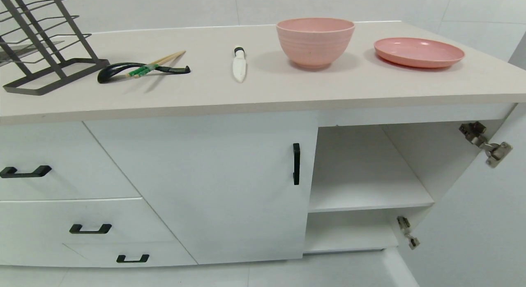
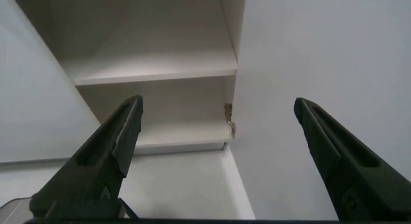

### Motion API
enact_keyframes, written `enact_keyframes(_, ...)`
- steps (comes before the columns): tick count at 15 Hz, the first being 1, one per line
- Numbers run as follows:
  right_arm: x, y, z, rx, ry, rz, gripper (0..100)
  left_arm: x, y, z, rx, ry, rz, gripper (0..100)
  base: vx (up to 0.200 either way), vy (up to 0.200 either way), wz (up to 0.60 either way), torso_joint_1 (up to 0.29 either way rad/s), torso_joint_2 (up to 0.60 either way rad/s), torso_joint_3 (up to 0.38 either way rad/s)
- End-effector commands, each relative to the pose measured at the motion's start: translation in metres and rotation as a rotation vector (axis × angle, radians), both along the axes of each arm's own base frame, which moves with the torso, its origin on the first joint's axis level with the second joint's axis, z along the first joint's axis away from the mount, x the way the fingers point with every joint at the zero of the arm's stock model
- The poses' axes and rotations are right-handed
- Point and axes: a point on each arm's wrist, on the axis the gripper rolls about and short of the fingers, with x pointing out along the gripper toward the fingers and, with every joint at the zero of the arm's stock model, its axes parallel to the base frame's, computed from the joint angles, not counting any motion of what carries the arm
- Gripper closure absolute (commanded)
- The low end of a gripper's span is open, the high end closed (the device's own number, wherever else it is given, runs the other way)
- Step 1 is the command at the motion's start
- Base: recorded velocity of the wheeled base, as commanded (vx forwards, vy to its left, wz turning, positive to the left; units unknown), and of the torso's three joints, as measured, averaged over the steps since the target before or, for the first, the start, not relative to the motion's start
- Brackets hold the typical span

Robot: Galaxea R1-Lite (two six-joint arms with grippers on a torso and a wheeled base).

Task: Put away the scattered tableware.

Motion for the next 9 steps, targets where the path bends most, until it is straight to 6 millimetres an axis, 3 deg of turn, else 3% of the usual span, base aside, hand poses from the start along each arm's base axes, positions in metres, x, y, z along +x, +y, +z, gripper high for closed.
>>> enact_keyframes(1,0.0,0.0,0.0,-0.002,0.0,0.0,0,0.0001,0.0,0.0001,0.0,0.001,0.001,0,0.0,0.0,0.0,0.0,0.0,0.0)
enact_keyframes(9,0.0,0.0,0.0,-0.005,0.0,0.0,0,0.0001,0.0,0.0001,0.0,0.001,0.001,0,0.0,0.0,0.0,0.0,0.0,0.0)
